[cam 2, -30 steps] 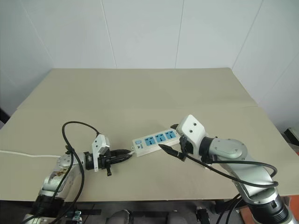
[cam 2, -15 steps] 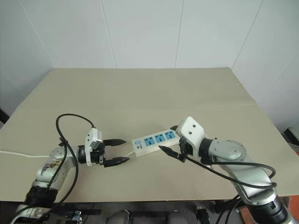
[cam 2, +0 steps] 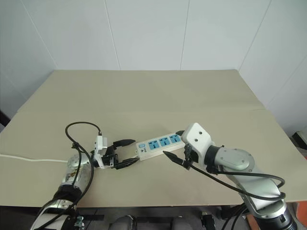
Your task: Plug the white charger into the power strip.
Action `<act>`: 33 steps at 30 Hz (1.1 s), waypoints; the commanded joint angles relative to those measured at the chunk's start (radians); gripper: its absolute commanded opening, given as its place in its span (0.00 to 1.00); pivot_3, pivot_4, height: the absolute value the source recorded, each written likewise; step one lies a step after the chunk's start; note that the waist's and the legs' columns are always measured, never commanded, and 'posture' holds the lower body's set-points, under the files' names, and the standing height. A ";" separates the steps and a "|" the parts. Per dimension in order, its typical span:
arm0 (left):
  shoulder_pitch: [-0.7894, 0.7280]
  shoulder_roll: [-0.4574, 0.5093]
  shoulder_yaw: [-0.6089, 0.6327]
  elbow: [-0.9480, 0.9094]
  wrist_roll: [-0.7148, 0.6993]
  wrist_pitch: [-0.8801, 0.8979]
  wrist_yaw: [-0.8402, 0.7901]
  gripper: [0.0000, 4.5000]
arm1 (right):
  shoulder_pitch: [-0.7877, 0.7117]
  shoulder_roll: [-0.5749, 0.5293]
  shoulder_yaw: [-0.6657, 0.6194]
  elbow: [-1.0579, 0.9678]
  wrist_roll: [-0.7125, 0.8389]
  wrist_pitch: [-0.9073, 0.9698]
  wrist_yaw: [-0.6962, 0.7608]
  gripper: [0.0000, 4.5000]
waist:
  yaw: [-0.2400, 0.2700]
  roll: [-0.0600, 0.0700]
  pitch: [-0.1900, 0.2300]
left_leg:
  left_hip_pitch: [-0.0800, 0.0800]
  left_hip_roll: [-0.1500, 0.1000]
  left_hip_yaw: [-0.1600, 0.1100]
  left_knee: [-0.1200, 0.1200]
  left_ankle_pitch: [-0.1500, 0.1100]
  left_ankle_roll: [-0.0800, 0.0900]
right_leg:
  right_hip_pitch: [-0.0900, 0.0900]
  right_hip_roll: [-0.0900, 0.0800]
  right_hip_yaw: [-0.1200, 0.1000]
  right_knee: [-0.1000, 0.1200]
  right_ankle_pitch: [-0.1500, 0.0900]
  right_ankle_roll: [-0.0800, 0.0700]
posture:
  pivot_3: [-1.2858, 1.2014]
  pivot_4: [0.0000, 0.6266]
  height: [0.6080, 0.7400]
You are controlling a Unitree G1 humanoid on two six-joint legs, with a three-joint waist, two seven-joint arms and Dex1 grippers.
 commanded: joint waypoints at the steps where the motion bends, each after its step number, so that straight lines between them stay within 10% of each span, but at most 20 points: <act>1: -0.043 -0.022 0.001 0.073 0.015 -0.081 -0.014 1.00 | -0.002 0.001 -0.028 -0.043 0.001 0.004 -0.015 1.00 | 0.001 0.000 0.000 | 0.000 0.000 0.000 0.000 0.000 0.000 | 0.000 0.000 0.000 0.000 0.000 0.000 | 0.52 0.24 1.00; 28: -0.086 -0.048 -0.027 0.198 0.112 -0.126 0.031 1.00 | 0.005 0.002 -0.022 -0.045 -0.004 0.007 -0.049 1.00 | -0.001 0.003 -0.002 | 0.001 0.000 0.000 0.000 0.000 0.000 | 0.001 0.000 0.000 0.001 -0.001 0.002 | 0.52 0.24 1.00; 33: -0.085 -0.053 -0.025 0.200 0.113 -0.127 0.029 0.74 | 0.006 0.000 -0.023 -0.044 -0.004 0.006 -0.048 1.00 | -0.001 0.005 -0.003 | 0.001 -0.001 0.000 0.000 0.000 0.000 | 0.001 0.000 0.000 0.000 -0.001 0.002 | 0.52 0.24 1.00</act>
